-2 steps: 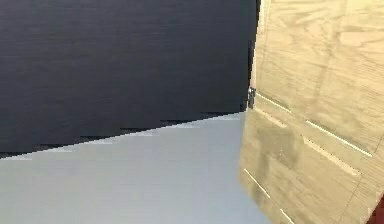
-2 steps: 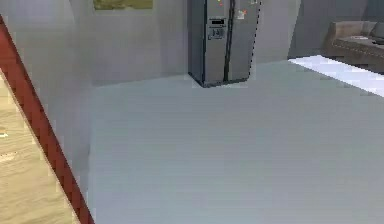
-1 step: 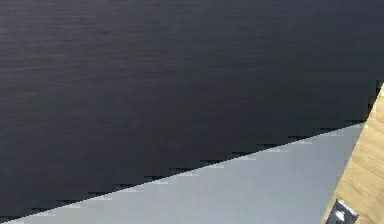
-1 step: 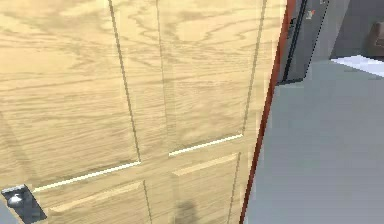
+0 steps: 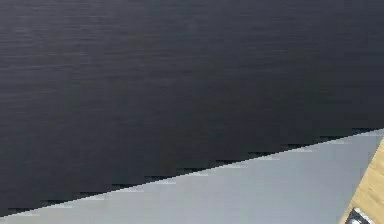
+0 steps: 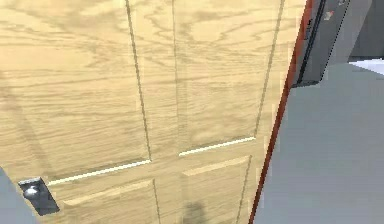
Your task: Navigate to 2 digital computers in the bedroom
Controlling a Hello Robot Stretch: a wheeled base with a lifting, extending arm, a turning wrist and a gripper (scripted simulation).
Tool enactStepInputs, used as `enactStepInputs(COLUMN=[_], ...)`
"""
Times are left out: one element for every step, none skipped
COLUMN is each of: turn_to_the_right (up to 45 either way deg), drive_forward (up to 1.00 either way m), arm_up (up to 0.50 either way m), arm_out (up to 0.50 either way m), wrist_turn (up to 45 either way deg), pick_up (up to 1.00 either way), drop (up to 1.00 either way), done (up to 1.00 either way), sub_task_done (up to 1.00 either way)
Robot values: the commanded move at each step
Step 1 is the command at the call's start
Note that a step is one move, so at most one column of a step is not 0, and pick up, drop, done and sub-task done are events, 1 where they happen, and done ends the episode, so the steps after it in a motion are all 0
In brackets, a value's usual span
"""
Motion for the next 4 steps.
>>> enactStepInputs(turn_to_the_right=[0.0, 45.0, 27.0, 0.0], drive_forward=[0.90, 0.00, 0.00, 0.60], arm_up=[0.00, 0.00, 0.00, 0.00], arm_out=[0.00, 0.00, 0.00, 0.00], wrist_turn=[0.0, 0.0, 0.0, 0.0], pick_up=[0.00, 0.00, 0.00, 0.00], drop=[0.00, 0.00, 0.00, 0.00], done=[0.00, 0.00, 0.00, 0.00], sub_task_done=[0.00, 0.00, 0.00, 0.00])
